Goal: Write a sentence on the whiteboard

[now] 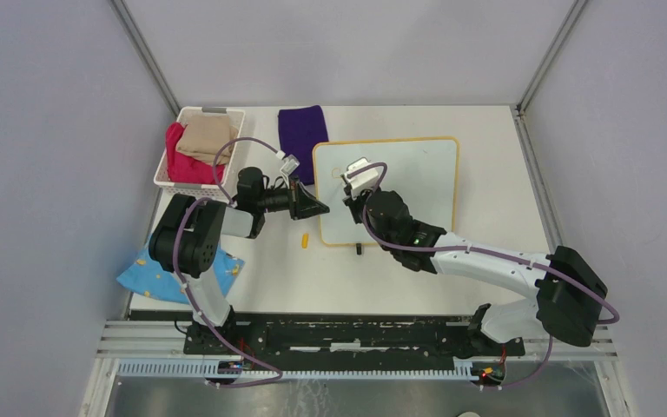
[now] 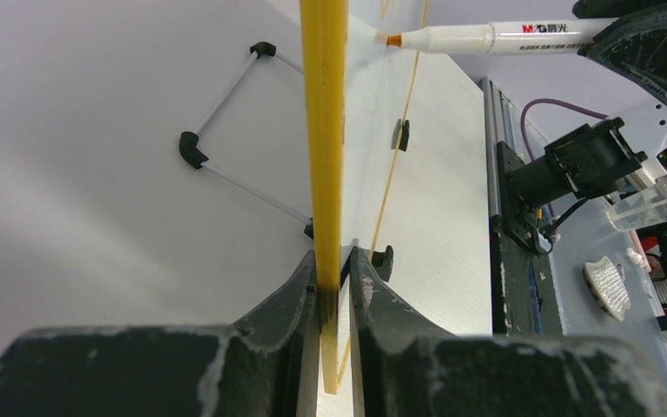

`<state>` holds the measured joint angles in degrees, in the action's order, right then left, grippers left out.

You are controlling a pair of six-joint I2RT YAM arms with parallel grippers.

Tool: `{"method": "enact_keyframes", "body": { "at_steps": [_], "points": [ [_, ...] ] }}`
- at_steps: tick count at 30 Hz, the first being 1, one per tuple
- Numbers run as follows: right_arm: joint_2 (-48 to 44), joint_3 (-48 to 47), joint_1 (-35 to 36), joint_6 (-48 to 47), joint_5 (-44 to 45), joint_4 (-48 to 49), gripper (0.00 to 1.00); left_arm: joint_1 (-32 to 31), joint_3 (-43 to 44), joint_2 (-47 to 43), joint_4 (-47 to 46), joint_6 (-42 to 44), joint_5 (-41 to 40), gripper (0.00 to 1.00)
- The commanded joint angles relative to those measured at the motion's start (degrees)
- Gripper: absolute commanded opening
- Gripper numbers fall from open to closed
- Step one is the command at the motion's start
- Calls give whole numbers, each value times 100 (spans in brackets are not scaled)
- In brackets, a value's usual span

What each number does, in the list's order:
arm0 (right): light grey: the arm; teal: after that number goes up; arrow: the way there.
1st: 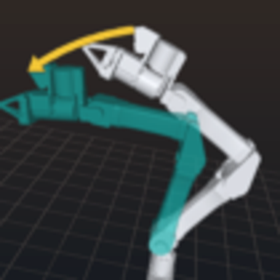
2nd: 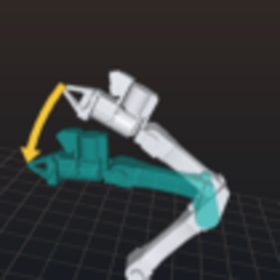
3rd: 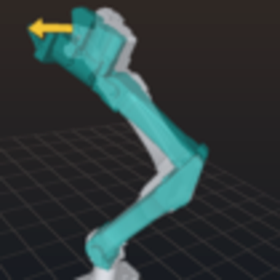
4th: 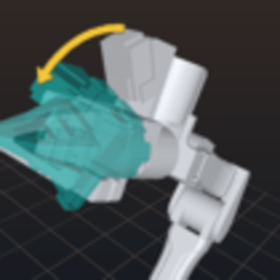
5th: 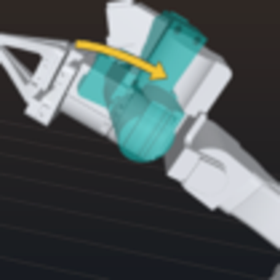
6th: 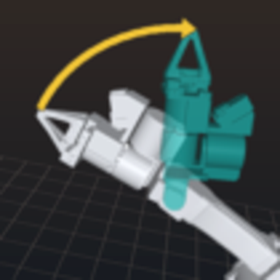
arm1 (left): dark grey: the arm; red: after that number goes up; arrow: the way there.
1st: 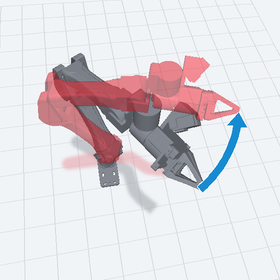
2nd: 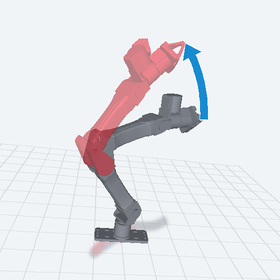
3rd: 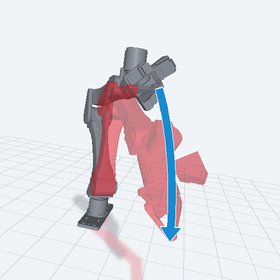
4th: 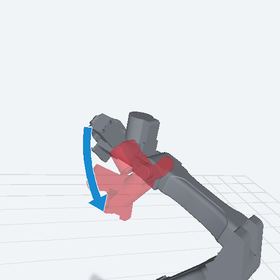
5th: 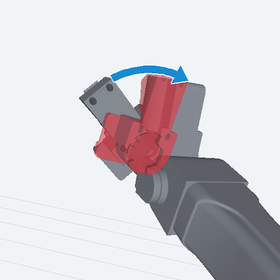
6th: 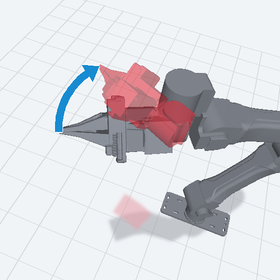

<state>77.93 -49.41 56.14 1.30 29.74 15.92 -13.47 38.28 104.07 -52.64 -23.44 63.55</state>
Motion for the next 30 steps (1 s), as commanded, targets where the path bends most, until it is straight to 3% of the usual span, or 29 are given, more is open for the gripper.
{"method": "enact_keyframes", "body": {
  "at_steps": [1,30],
  "points": [
    [-85,67,-8,42,-144,-93,0,-198,-12,95,801,624,-434,2],
    [521,-699,105,84,-286,205,0,-268,68,83,1218,928,-491,2]
  ]
}}
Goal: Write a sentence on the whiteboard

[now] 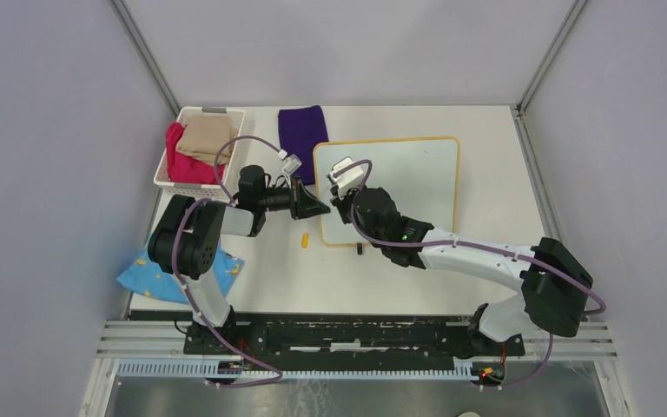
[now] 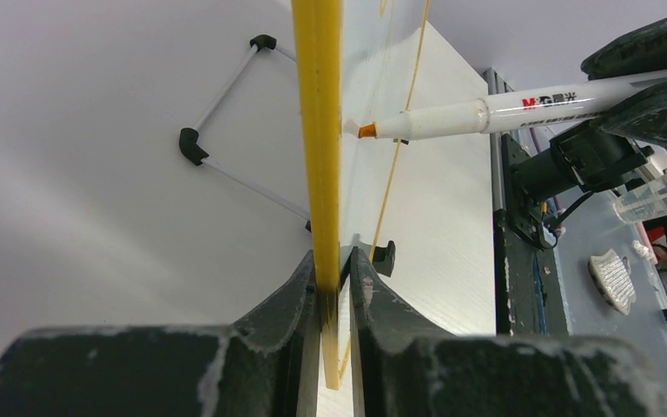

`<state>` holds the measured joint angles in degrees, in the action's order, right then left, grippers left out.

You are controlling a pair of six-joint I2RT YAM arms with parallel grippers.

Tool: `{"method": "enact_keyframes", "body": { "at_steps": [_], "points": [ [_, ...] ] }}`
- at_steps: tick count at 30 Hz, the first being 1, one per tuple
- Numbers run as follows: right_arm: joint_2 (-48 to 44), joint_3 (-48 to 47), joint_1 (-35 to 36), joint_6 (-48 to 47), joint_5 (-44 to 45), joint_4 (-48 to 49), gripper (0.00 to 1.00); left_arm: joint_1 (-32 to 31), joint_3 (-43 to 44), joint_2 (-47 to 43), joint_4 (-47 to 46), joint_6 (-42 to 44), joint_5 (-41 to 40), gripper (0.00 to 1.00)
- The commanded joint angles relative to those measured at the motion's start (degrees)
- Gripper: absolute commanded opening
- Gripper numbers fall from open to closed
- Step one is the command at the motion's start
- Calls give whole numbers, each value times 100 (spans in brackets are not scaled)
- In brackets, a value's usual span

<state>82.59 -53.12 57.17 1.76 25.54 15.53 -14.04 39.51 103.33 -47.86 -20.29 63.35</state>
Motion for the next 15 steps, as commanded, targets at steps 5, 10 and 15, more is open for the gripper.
{"method": "enact_keyframes", "body": {
  "at_steps": [5,10,15],
  "points": [
    [-226,-191,5,30,-72,230,0,-207,-38,166,781,641,-475,2],
    [-839,161,-3,87,-167,148,0,-210,-23,157,830,684,-490,2],
    [-1231,361,-16,-118,189,-16,0,-205,-5,141,930,749,-511,2]
  ]
}}
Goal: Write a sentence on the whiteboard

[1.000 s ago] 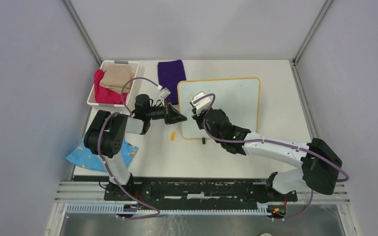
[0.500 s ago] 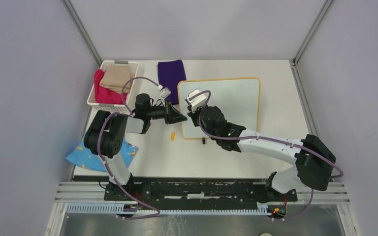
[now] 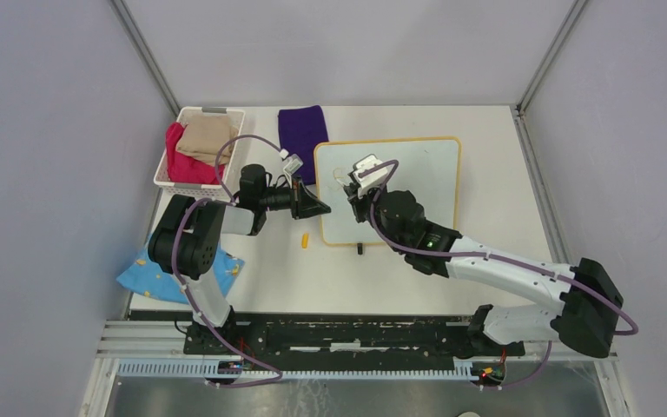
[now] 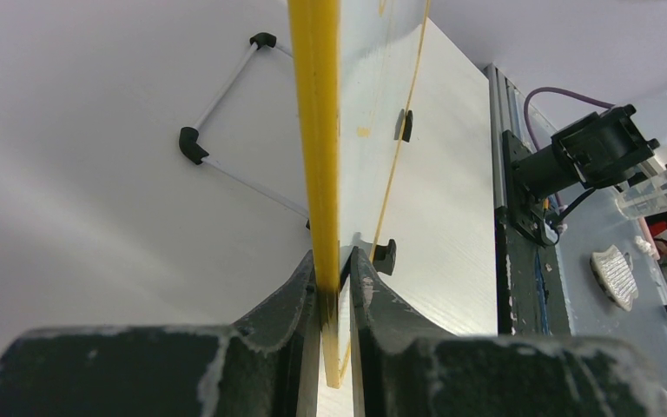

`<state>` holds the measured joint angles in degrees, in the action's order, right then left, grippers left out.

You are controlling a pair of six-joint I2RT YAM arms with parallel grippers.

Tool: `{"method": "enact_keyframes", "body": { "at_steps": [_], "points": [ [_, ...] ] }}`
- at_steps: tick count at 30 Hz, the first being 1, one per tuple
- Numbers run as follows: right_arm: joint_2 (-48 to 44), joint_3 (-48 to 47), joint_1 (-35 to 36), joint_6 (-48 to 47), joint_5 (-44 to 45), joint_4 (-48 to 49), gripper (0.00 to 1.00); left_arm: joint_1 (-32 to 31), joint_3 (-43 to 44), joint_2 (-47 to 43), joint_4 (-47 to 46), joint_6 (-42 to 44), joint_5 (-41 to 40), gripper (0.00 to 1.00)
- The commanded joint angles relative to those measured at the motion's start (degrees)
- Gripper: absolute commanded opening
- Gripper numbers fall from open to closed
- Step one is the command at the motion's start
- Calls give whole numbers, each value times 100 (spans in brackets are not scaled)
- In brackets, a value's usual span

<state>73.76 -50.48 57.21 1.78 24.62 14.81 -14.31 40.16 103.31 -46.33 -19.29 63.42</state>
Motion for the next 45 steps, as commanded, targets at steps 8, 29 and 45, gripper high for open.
{"method": "enact_keyframes", "body": {
  "at_steps": [8,29,45],
  "points": [
    [-198,162,-157,-294,461,8,0,-181,-68,136,824,680,-524,2],
    [259,-120,-295,-204,556,130,0,-204,-38,133,942,755,-558,2],
    [102,316,-322,-39,503,-1,0,-213,-20,140,1007,802,-573,2]
  ]
}}
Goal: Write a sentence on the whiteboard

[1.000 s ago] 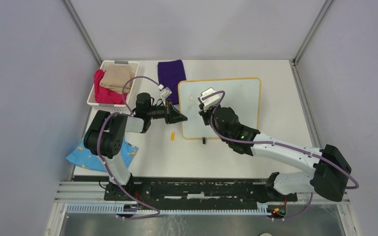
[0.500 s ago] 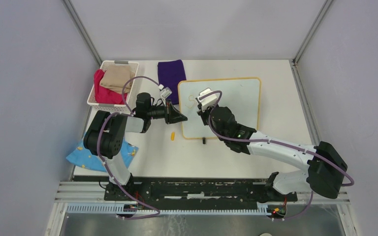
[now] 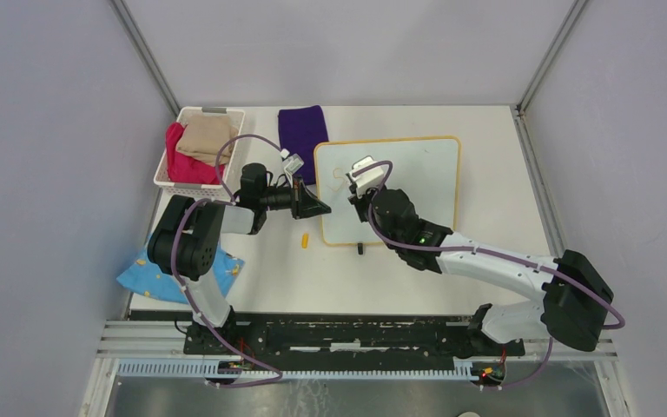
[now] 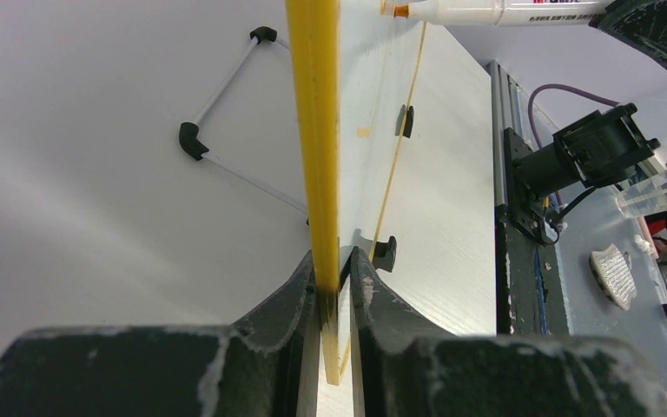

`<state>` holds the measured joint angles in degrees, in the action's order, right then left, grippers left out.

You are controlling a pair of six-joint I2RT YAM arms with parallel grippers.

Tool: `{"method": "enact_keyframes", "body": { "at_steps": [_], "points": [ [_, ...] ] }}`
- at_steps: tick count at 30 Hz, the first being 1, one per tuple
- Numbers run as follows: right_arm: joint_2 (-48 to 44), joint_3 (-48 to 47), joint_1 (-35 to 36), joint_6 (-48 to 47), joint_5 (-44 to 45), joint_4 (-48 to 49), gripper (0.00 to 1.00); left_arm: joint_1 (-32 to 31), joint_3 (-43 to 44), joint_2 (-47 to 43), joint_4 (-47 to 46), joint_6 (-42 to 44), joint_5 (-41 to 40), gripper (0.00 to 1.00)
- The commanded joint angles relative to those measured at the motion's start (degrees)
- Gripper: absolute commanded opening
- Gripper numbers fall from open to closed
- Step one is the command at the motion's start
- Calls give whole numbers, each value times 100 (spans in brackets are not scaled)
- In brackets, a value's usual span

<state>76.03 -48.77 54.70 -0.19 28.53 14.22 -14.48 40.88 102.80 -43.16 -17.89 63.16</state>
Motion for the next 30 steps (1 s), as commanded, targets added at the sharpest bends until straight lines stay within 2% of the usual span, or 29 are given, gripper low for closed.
{"method": "enact_keyframes", "body": {
  "at_steps": [1,13,30],
  "points": [
    [-146,180,-68,168,93,63,0,-202,-97,183,691,659,-542,2],
    [-253,316,-60,252,-74,2,0,-230,-88,178,778,725,-565,2],
    [-127,-158,-100,137,152,118,0,-283,-56,187,963,865,-597,2]
  ]
}}
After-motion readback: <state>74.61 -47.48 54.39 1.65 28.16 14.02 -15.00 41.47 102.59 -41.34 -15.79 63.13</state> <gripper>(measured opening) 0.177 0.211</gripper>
